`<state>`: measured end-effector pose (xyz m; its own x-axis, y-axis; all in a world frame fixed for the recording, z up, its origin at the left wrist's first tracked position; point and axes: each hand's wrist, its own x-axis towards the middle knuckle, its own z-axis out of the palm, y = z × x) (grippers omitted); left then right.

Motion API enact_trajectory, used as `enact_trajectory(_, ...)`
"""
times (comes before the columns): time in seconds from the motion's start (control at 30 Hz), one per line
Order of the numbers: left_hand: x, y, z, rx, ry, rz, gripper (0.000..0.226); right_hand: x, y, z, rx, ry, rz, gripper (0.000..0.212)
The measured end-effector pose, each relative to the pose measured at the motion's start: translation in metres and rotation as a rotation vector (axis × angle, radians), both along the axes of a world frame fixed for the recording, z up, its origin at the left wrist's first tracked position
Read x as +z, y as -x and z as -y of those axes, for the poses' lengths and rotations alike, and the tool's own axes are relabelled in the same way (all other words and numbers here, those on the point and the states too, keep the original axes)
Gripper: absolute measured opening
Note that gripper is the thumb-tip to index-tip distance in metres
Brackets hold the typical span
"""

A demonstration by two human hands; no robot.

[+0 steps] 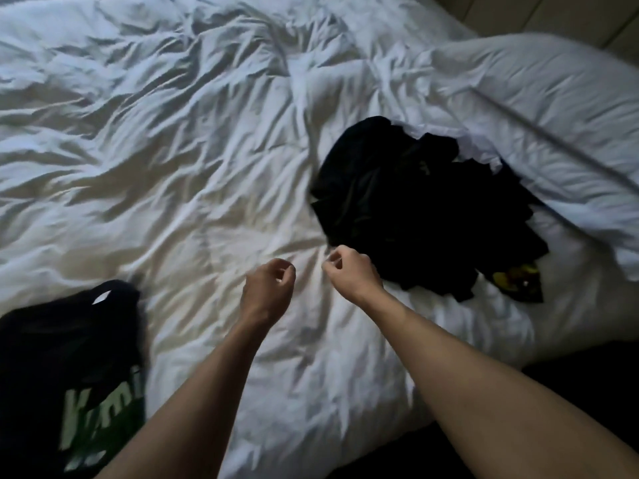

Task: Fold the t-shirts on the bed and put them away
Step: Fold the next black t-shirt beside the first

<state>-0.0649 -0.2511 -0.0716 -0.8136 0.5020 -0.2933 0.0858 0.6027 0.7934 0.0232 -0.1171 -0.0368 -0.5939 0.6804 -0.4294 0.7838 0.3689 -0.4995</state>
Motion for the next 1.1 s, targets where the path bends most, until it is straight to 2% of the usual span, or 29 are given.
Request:
enact_trajectory(0.2, -0.025, -0.018, -0.109, -0.049, -0.036, 0.151, 0.020, -0.033, -0.016, -0.094, 0.082, -0.080, 0.053, 0.041)
enact_trajectory(0.3, -0.048, -0.019, -0.147, -0.032, -0.025, 0.212, 0.025, -0.056, -0.013, -0.133, 0.117, -0.232, 0.094, 0.055)
enact_trajectory(0.43, -0.074, -0.025, -0.175, 0.000, 0.018, 0.271, 0.036, -0.088, -0.018, -0.174, 0.158, -0.326, 0.312, 0.075)
enact_trajectory(0.47, -0.081, -0.026, -0.179, 0.008, 0.030, 0.296, 0.039, -0.094, -0.021, -0.180, 0.179, -0.325, 0.367, 0.073)
enact_trajectory(0.53, -0.090, -0.031, -0.183, 0.023, 0.063, 0.334, 0.053, -0.106, -0.027, -0.188, 0.220, -0.359, 0.392, 0.053)
enact_trajectory(0.6, -0.093, -0.035, -0.187, 0.047, 0.122, 0.284, 0.068, -0.109, -0.030, -0.190, 0.276, -0.406, 0.352, 0.033)
enact_trajectory(0.67, -0.095, -0.040, -0.195, 0.121, 0.181, 0.198, 0.073, -0.106, -0.032, -0.190, 0.346, -0.427, 0.305, 0.024)
enact_trajectory(0.7, -0.096, -0.042, -0.199, 0.191, 0.182, 0.217, 0.075, -0.103, -0.032, -0.190, 0.373, -0.417, 0.281, 0.025)
enact_trajectory(0.77, -0.096, -0.044, -0.206, 0.373, 0.037, 0.430, 0.083, -0.095, -0.029, -0.187, 0.415, -0.345, 0.214, 0.029)
enact_trajectory(0.83, -0.094, -0.046, -0.211, 0.462, -0.097, 0.624, 0.074, -0.087, -0.023, -0.180, 0.440, -0.243, 0.116, 0.030)
enact_trajectory(0.9, -0.088, -0.047, -0.211, 0.472, -0.171, 0.674, 0.047, -0.081, -0.018, -0.168, 0.388, -0.124, 0.006, 0.026)
enact_trajectory(0.97, -0.076, -0.049, -0.209, 0.525, -0.226, 0.672, 0.016, -0.077, -0.018, -0.158, 0.196, 0.050, -0.124, 0.015)
enact_trajectory(1.0, -0.068, -0.052, -0.206, 0.558, -0.267, 0.655, 0.009, -0.075, -0.021, -0.154, 0.078, 0.124, -0.169, 0.018)
enact_trajectory(1.07, -0.054, -0.054, -0.196, 0.598, -0.328, 0.586, 0.012, -0.074, -0.030, -0.150, -0.093, 0.186, -0.205, 0.023)
enact_trajectory(1.1, -0.047, -0.054, -0.188, 0.598, -0.359, 0.550, 0.016, -0.073, -0.034, -0.148, -0.114, 0.200, -0.197, 0.020)
